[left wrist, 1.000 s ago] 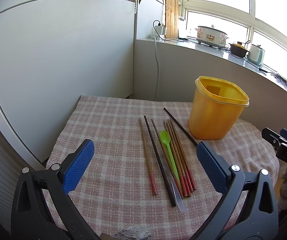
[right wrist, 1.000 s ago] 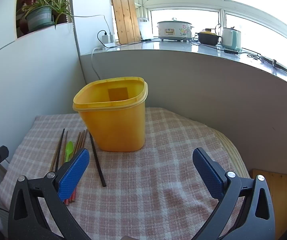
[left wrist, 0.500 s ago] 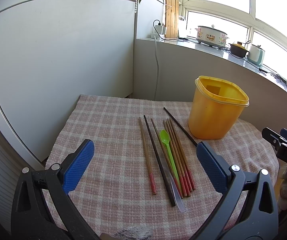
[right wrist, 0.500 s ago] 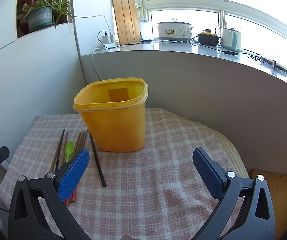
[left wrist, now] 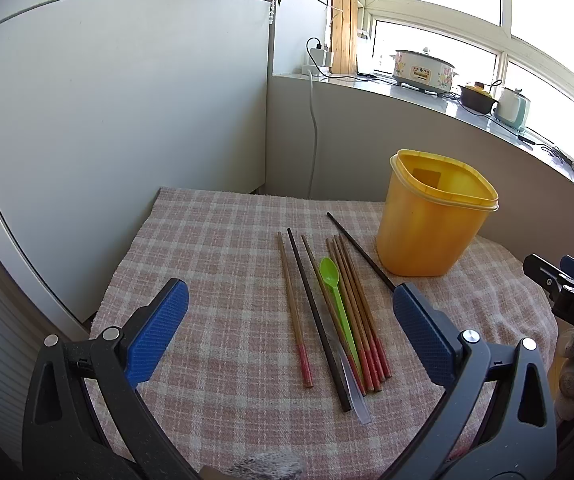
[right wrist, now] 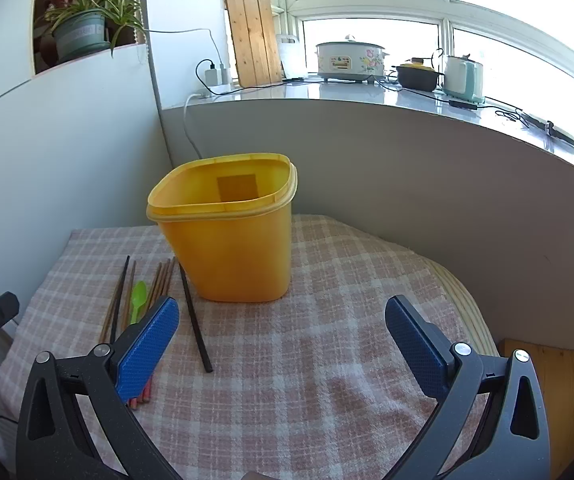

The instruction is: Organize utensils

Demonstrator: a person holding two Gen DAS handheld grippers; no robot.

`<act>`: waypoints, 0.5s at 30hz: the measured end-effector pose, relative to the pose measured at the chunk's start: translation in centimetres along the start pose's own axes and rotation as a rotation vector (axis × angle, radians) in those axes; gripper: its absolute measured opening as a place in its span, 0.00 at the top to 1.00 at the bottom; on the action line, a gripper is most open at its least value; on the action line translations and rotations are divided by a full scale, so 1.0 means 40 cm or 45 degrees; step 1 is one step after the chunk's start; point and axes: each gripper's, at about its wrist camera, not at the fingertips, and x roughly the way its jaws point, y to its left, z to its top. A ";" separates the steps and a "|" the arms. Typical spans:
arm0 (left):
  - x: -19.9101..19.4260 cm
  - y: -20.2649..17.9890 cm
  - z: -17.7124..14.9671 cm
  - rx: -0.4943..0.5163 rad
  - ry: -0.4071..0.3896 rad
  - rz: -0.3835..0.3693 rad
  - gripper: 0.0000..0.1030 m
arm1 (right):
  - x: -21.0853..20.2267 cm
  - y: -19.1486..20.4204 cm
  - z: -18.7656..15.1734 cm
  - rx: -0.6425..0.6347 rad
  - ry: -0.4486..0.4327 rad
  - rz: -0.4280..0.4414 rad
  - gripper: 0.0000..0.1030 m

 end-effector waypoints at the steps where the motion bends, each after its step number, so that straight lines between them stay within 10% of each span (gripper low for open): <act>1: 0.000 0.001 0.000 0.000 0.001 0.000 0.00 | -0.001 0.001 0.000 -0.002 -0.002 -0.001 0.01; 15: 0.071 0.021 -0.020 -0.014 0.104 -0.039 0.00 | 0.021 0.004 -0.002 -0.007 0.030 0.039 0.01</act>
